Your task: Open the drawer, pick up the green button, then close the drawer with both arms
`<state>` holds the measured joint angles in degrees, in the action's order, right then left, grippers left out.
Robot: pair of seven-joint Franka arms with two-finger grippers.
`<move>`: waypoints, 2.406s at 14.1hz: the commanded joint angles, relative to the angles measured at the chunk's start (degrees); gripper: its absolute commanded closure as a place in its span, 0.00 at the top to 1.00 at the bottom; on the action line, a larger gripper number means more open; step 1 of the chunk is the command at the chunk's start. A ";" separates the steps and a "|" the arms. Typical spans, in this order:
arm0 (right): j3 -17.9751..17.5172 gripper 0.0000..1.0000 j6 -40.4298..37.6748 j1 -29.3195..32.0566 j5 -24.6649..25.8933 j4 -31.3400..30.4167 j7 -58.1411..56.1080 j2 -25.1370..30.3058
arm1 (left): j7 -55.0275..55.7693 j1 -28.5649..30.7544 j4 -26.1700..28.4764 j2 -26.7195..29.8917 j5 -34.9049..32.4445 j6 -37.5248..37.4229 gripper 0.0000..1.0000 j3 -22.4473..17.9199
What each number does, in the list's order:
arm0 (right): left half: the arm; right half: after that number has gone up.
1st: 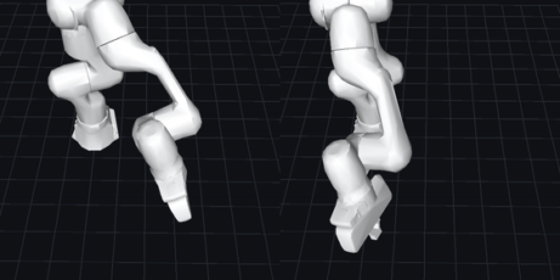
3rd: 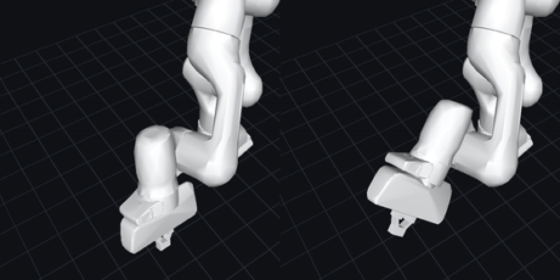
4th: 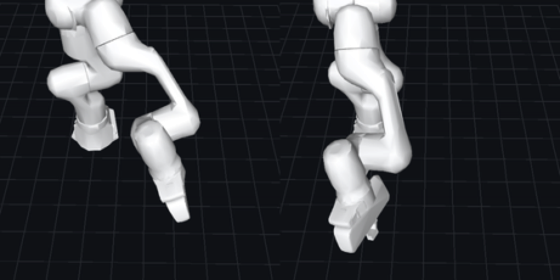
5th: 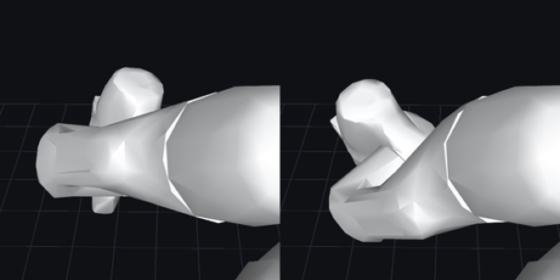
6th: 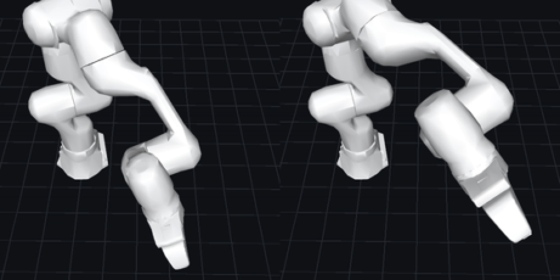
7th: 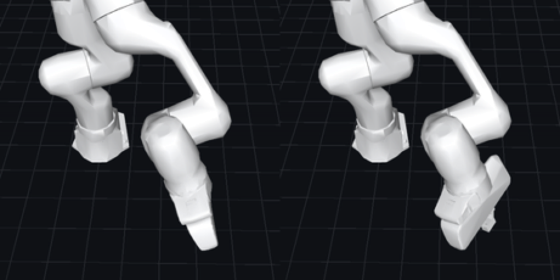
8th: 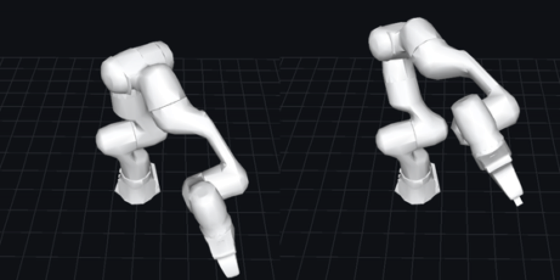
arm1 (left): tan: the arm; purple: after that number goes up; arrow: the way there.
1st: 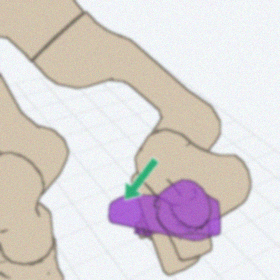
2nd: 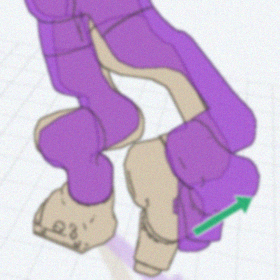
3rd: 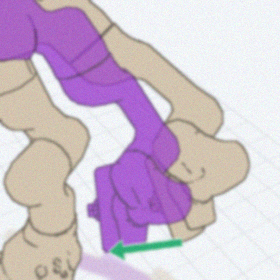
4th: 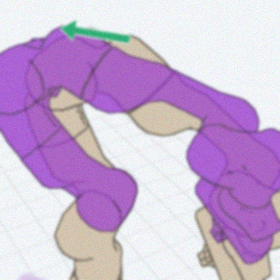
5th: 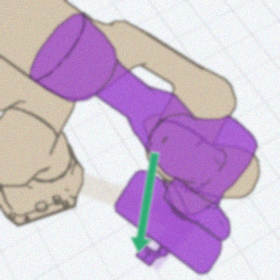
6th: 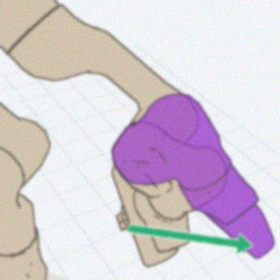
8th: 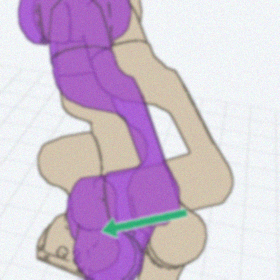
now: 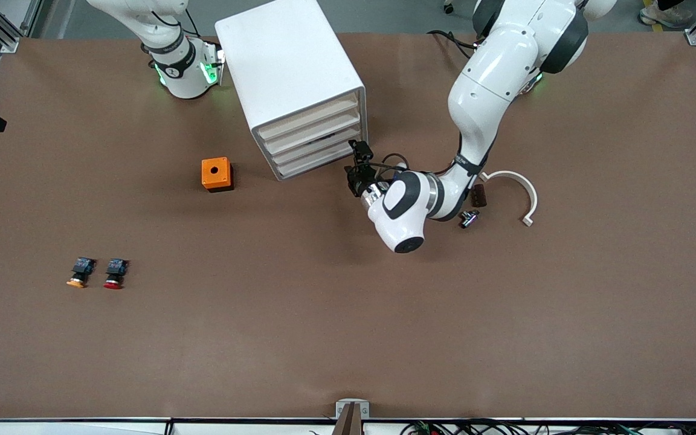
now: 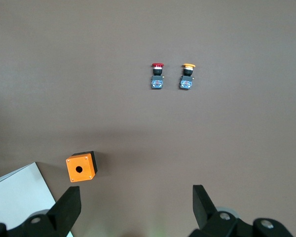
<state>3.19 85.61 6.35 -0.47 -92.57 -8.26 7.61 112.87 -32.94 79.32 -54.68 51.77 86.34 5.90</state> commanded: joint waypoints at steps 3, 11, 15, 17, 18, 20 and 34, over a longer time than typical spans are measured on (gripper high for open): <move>-0.46 1.00 0.43 0.77 0.64 -0.42 -0.70 0.74 | 1.65 -0.46 2.15 0.36 1.06 -1.26 0.65 0.26; -0.46 1.00 -0.09 1.03 0.73 0.72 -0.79 -0.32 | 3.40 -1.95 4.35 0.19 1.67 -3.28 0.64 1.57; -0.46 1.00 0.16 1.12 0.91 0.81 -0.79 -0.76 | 3.49 -2.56 4.09 -0.69 2.55 -3.28 0.46 1.66; -0.38 1.00 0.26 1.21 0.82 0.81 -0.61 -2.06 | 3.49 -3.01 4.09 -0.69 2.73 -3.28 0.38 1.66; -0.38 1.00 0.26 1.30 0.82 0.98 -0.61 -2.95 | 3.49 -3.09 4.09 -0.95 2.73 -3.28 0.34 1.66; -0.46 1.00 0.26 2.44 0.64 1.77 -0.79 -4.00 | 3.49 -3.18 4.09 -1.31 2.73 -3.28 0.28 1.66; -0.38 1.00 1.56 4.37 1.08 4.15 -0.70 -17.00 | 3.41 -1.25 3.91 -1.22 3.96 -3.11 0.17 1.14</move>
<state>3.50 87.25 8.90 -0.09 -91.04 -8.36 -5.97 115.47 -35.00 83.71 -55.76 54.11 83.38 7.26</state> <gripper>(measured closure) 0.000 0.824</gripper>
